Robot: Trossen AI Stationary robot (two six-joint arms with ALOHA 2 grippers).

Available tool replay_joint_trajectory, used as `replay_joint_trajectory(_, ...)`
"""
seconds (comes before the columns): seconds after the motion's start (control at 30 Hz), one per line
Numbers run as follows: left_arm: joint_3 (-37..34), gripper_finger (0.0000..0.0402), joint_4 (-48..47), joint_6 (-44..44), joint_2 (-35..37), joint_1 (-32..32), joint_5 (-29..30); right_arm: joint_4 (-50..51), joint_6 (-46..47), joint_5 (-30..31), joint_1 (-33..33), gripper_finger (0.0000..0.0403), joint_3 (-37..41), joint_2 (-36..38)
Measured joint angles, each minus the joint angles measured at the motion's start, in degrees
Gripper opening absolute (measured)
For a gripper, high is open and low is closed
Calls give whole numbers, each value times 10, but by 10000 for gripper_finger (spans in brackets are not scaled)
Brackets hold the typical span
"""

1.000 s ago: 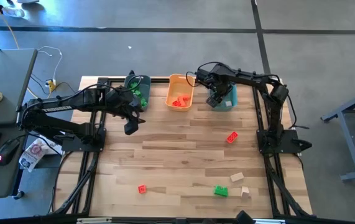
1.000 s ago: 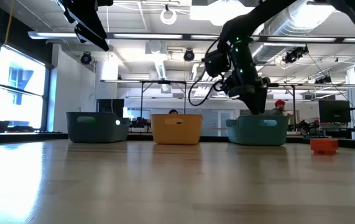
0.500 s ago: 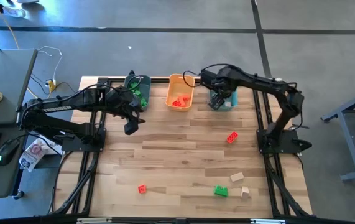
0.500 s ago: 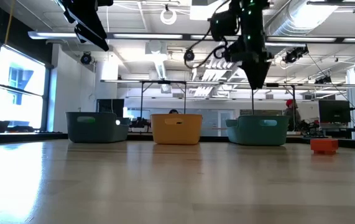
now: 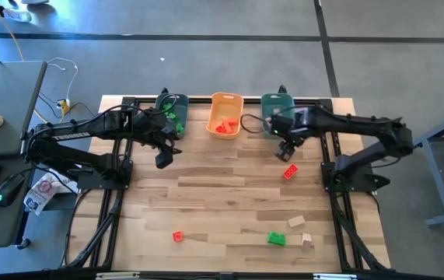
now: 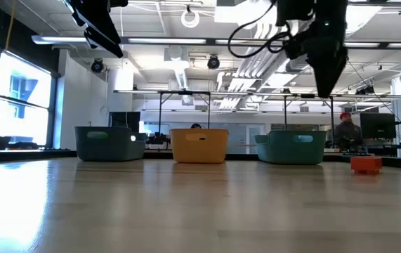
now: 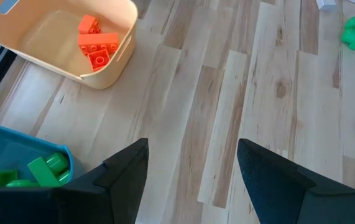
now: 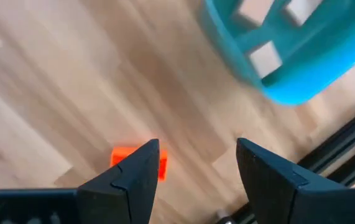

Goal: Sort & place blocks by color
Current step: Put the orange game piece into the yellow bin

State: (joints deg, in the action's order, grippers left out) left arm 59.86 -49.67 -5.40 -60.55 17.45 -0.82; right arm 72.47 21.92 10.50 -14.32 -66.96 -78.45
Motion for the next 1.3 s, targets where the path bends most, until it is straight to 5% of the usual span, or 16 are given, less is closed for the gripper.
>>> replay_joint_trajectory(0.27, 0, 232, 1, -4, 0, 0, 0, -4, 13, -6, 44, 199, 65, 59)
replay_joint_trajectory(0.73, 0, 232, 2, -4, 0, 0, 0, -45, -174, -56, 127, 199, 161, 57)
replay_joint_trajectory(1.3, 0, 232, 2, -4, 0, 0, 0, -131, -224, -25, 201, 199, 163, 47)
